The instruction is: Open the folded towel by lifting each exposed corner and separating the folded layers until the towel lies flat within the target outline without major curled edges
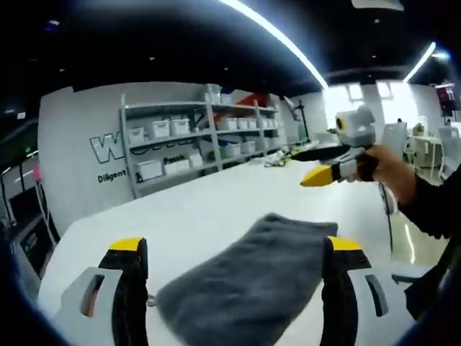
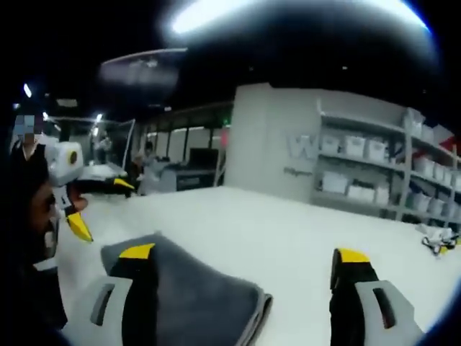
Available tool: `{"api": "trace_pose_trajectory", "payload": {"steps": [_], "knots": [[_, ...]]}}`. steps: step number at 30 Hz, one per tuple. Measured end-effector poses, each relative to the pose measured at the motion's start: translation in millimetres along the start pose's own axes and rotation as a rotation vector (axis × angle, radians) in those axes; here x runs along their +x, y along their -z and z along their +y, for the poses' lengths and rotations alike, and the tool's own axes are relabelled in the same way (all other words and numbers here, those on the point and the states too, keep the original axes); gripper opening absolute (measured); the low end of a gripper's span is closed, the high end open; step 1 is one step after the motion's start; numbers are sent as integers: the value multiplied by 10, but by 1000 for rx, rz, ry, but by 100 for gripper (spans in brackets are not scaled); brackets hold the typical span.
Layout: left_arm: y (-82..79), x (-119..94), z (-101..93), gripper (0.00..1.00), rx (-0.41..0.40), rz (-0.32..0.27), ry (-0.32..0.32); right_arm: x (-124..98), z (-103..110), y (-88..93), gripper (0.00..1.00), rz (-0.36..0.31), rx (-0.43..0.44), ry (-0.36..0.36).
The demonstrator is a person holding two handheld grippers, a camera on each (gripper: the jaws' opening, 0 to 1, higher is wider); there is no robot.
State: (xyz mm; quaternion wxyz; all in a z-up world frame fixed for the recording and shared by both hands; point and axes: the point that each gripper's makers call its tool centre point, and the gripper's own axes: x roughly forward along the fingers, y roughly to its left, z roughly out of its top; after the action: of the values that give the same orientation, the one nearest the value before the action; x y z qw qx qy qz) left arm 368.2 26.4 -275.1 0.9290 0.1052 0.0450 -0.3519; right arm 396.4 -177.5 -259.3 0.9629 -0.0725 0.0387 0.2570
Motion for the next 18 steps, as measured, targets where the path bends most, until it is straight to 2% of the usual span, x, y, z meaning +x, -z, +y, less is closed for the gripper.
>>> {"api": "trace_pose_trajectory", "payload": {"steps": [6,8,14,18], "knots": [[145,-259,102,100,2,22,-14,-230,97,12,99,-14,-6,12],[159,-323,168,100,-5,21,-38,-324,94,-23,99,-52,42,37],[208,-464,347,100,-42,15,-95,-540,101,-5,99,-56,45,76],[253,-552,421,98,-58,19,-115,-637,119,27,99,-52,43,78]]}}
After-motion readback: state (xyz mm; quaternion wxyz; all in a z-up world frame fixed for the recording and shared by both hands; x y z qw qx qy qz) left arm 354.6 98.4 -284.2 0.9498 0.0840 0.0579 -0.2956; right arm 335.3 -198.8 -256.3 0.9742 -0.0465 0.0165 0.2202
